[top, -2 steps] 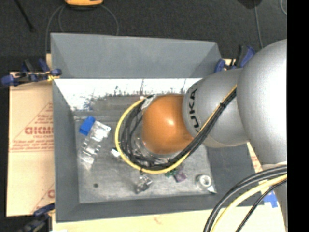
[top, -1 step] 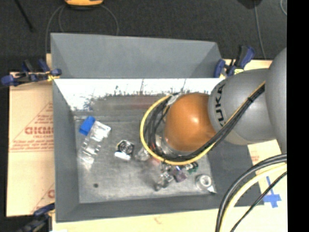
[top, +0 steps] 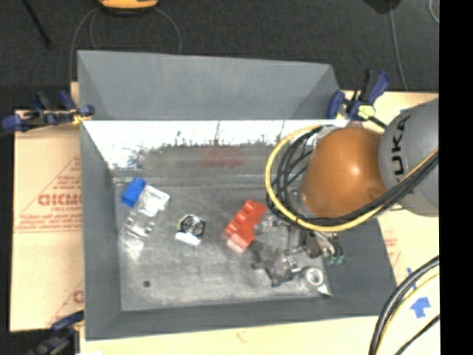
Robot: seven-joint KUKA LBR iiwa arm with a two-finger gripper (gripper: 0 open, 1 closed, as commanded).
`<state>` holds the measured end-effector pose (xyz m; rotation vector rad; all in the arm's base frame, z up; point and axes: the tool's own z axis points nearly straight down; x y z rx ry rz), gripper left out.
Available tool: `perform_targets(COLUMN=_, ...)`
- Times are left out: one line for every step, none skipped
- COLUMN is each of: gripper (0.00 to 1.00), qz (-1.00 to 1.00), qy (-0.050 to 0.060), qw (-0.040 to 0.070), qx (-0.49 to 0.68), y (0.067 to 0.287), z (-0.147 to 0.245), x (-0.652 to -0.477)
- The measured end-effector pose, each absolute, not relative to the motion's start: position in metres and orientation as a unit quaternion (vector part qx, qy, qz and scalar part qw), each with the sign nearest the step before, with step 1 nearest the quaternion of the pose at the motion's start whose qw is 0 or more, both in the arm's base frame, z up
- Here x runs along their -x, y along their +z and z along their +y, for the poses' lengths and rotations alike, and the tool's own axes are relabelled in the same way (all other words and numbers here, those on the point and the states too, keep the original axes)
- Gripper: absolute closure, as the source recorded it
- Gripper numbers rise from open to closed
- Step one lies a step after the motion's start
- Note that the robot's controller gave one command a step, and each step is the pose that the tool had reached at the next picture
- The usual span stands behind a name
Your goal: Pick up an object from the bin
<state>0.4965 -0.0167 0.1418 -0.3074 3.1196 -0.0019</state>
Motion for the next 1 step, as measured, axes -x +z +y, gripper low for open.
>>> perform_targets(gripper=0.0, qz=0.999, qy=0.001, qw=0.003, qx=0.053, y=0.1083, z=0.0044, x=-0.5527)
